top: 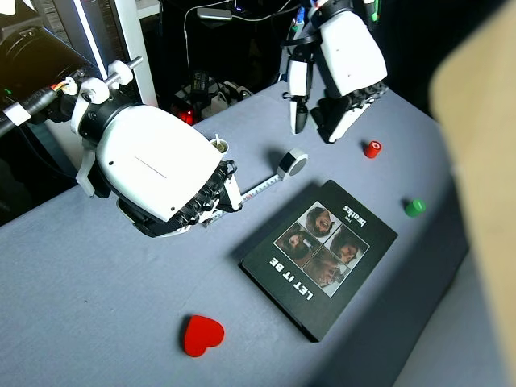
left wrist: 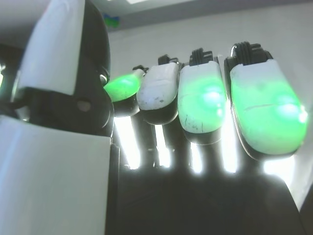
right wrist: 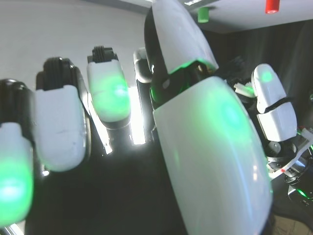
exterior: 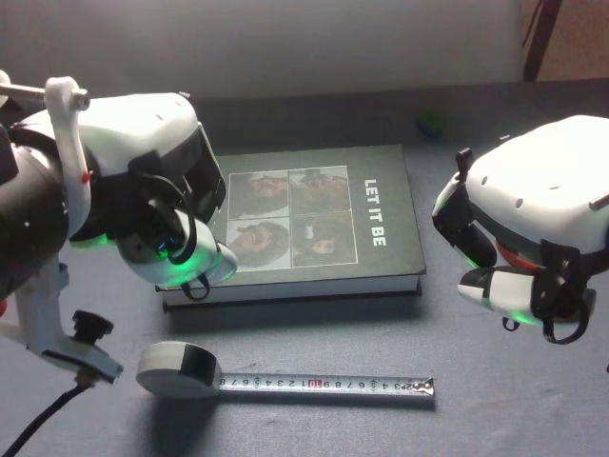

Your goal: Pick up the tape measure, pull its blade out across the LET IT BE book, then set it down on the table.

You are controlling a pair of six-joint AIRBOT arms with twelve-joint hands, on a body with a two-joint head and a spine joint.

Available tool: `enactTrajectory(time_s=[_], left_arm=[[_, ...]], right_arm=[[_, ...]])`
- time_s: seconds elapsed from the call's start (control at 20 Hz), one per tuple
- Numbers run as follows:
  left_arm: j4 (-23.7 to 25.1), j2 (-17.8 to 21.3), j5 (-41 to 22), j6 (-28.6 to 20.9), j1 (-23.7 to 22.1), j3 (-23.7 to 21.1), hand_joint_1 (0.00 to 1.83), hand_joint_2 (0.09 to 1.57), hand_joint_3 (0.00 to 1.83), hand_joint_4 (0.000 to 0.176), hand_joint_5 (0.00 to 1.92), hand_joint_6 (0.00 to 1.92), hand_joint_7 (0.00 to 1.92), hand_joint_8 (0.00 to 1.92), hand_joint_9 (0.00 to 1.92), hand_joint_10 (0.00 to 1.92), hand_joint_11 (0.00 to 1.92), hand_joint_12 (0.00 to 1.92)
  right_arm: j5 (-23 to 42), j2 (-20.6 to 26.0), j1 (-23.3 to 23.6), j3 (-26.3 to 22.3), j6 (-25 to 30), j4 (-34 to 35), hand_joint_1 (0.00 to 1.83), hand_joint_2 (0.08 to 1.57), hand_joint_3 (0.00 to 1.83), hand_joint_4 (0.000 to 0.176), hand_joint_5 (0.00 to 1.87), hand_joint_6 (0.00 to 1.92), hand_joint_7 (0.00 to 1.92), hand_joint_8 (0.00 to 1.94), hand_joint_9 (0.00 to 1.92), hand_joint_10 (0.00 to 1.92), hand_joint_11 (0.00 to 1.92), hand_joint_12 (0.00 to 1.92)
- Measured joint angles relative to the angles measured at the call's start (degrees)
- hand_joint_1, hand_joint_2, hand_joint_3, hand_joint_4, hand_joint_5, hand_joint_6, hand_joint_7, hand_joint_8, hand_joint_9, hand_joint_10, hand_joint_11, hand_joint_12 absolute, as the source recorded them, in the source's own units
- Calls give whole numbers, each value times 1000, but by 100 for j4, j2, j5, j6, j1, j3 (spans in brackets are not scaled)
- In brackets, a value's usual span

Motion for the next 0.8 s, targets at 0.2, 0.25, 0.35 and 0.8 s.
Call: enactTrajectory(time_s=[0.2,0.25,0.35,0.8], left_arm=[[-61,0,-46,0,0,-13,183,1123,0,49,239,10,223,8,228,15,54,616],[20,0,-9,0,0,-13,207,1112,0,48,266,6,251,4,260,9,85,616],[118,0,70,2,0,22,206,1112,0,50,271,3,251,0,272,8,101,619],[197,131,645,127,-76,560,388,969,0,0,259,0,263,0,257,0,81,617]], right_arm=[[-9,4,0,0,-24,28,187,1147,0,66,247,8,294,11,241,11,0,755],[0,7,0,0,-24,4,217,1125,0,63,258,7,313,9,240,6,0,796],[-17,7,0,0,-44,-4,149,1150,4,52,197,0,232,0,180,0,0,703],[-22,4,-2,0,-46,22,152,1161,0,41,237,1,286,1,265,1,0,858]])
